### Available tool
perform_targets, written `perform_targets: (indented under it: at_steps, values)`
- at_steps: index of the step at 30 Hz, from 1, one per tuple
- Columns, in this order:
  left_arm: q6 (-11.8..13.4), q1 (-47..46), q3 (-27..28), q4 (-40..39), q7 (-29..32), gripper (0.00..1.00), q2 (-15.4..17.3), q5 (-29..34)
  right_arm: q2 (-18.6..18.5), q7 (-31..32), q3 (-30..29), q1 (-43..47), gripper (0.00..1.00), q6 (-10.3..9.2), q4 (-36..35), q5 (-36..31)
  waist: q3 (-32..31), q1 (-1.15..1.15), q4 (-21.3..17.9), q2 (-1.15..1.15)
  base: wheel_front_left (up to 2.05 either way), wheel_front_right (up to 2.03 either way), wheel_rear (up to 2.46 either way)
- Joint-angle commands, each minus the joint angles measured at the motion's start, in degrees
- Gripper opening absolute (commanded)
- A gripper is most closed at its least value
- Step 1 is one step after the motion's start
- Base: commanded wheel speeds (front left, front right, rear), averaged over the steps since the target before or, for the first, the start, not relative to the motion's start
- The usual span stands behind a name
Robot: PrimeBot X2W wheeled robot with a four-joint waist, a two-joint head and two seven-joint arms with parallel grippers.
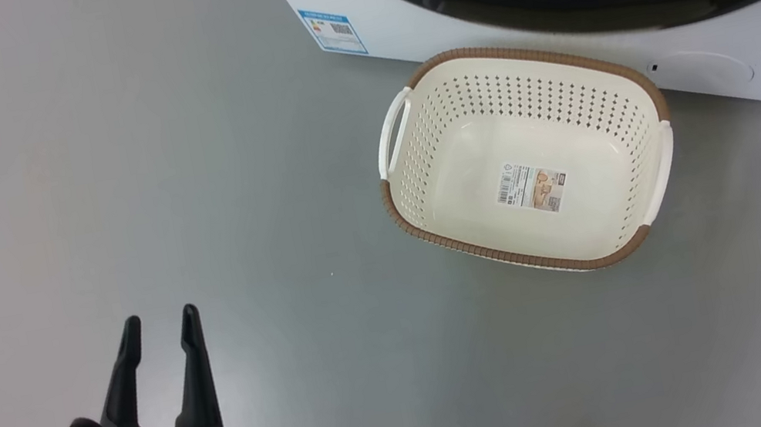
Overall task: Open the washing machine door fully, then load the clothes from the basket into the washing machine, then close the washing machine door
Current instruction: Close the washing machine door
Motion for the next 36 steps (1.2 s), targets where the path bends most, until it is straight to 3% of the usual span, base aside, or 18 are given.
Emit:
perform_targets:
  at_steps: [1, 12, 25, 26, 28, 29, 30, 36]
  values:
    - [-0.2, -1.7, 2.0, -1.5, -0.5, 1.00, 1.4, -0.4, -0.8, -0.3, -0.5, -1.0, 0.00, 0.06, -0.6, -0.7, 0.3, 0.00, 0.1, 0.00, 0.00, 0.00, 0.00]
    - [-0.2, -2.2, 2.1, -1.4, -0.5, 1.00, 1.1, -0.2, 1.6, -0.3, -5.8, -6.2, 0.00, 0.06, 4.2, -6.9, 1.1, 0.00, -0.7, 0.00, 0.00, 0.00, 0.00]
    - [-0.2, -1.9, 2.2, -1.1, -0.5, 1.00, 1.6, 0.2, 5.6, -0.3, -4.2, -1.4, 0.00, 0.06, 1.3, -6.7, -2.1, 0.00, -3.2, 0.00, 0.00, 0.00, 0.00]
    - [-0.2, -1.8, 2.1, -1.1, -0.5, 1.00, 1.6, 0.2, 6.0, -0.3, -3.5, -0.7, 0.07, 0.06, 0.2, -6.3, -2.5, 0.00, -3.6, 0.00, 0.00, 0.00, 0.00]
    - [-0.2, -1.6, 2.1, -1.0, -0.5, 1.00, 1.8, 0.3, 6.3, -0.3, -1.8, 0.8, 0.46, 0.06, -1.7, -5.5, -3.4, 0.00, -4.5, 0.00, 0.00, 0.00, 0.00]
    - [-0.2, -1.6, 2.1, -1.0, -0.5, 1.00, 1.9, 0.3, 6.5, -0.3, -1.1, 1.6, 0.84, 0.06, -2.5, -5.0, -3.9, 0.00, -5.0, 0.00, 0.00, 0.00, 0.00]
    - [-0.2, -1.5, 2.1, -1.0, -0.5, 1.00, 2.0, 0.3, 6.7, -0.3, -0.6, 2.3, 1.00, 0.06, -3.3, -4.5, -4.4, 0.00, -5.6, 0.00, 0.00, 0.00, 0.00]
    - [-0.2, -1.2, 2.2, -1.2, -0.5, 1.00, 2.7, 0.5, 7.5, -0.3, 0.9, 5.7, 1.00, 0.06, -7.4, -3.2, -6.5, 0.00, -8.9, 0.00, 0.00, 0.00, 0.00]
